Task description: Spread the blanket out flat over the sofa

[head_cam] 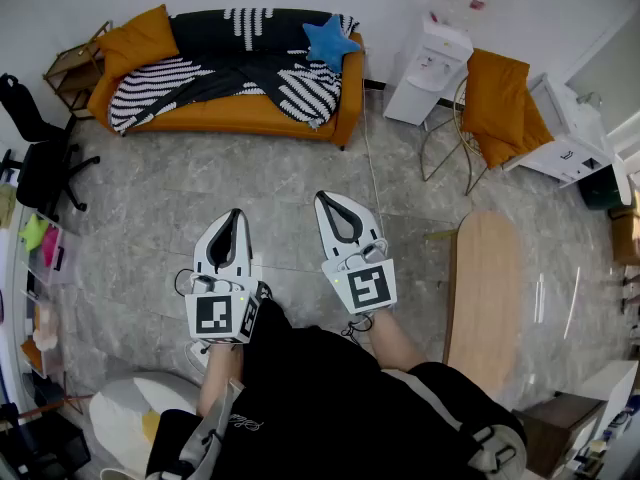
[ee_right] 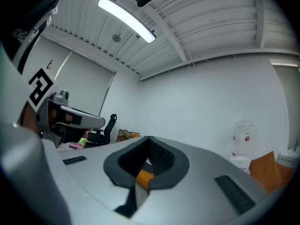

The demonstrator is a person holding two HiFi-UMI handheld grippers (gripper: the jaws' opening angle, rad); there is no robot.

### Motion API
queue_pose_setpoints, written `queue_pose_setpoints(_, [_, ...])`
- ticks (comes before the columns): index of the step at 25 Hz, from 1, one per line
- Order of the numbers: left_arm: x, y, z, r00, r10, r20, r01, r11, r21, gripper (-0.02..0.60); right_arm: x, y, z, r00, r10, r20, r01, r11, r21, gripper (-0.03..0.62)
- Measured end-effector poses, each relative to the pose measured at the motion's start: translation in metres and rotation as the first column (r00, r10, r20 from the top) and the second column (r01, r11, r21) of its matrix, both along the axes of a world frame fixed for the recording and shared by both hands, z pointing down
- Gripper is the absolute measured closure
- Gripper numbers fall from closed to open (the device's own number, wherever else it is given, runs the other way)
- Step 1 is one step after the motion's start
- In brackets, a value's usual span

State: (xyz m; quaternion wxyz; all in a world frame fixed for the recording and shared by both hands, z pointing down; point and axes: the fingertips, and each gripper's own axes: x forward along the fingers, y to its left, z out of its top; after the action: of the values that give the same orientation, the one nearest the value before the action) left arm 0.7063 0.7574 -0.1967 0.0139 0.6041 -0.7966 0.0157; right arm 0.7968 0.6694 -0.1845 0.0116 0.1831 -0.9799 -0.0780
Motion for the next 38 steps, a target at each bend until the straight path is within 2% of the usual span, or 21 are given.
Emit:
queue_pose_setpoints(6, [-0.031, -0.028, -0.004, 0.999, 0.029, -0.018, -0.029, 0.999, 0.020, 0.560, -0.033, -0.025, -0.009, 1.000, 0.012, 0.027, -0.012, 1.000, -0.013, 0.586])
queue_pose_setpoints(12, [-0.049, -0.031, 0.004, 0.994, 0.096, -0.055, -0.095, 0.995, 0.029, 0.546, -0.063, -0.015, -0.002, 0.998, -0.050, 0.038, 0.051, 0.998, -0.041, 0.585])
queue_pose_setpoints(13, [-0.052, -0.030, 0.009, 0.992, 0.105, -0.068, -0.104, 0.994, 0.020, 0.517, -0.068, -0.013, 0.002, 0.998, -0.058, 0.030, 0.060, 0.997, -0.050, 0.555])
queue_pose_setpoints(16, [-0.070, -0.026, 0.024, 0.988, 0.108, -0.111, -0.108, 0.994, 0.003, 0.375, -0.084, -0.010, 0.017, 0.998, -0.069, 0.001, 0.069, 0.994, -0.089, 0.434])
queue_pose_setpoints(20, [-0.105, -0.019, 0.031, 0.986, 0.084, -0.143, -0.084, 0.996, 0.008, 0.310, -0.108, -0.012, 0.024, 0.997, -0.055, -0.059, 0.050, 0.995, -0.085, 0.365])
queue_pose_setpoints(25, [-0.153, -0.015, 0.035, 0.986, 0.067, -0.153, -0.067, 0.998, 0.002, 0.291, -0.149, -0.016, 0.028, 0.996, -0.047, -0.075, 0.042, 0.996, -0.073, 0.305])
queue_pose_setpoints(31, [-0.211, -0.008, 0.037, 0.987, 0.045, -0.154, -0.046, 0.999, -0.007, 0.288, -0.196, -0.022, 0.030, 0.994, -0.023, -0.103, 0.015, 0.997, -0.076, 0.272])
queue_pose_setpoints(38, [-0.250, -0.013, 0.044, 0.986, 0.037, -0.165, -0.041, 0.999, -0.024, 0.288, -0.224, -0.037, 0.035, 0.995, -0.001, -0.097, -0.007, 0.996, -0.087, 0.258])
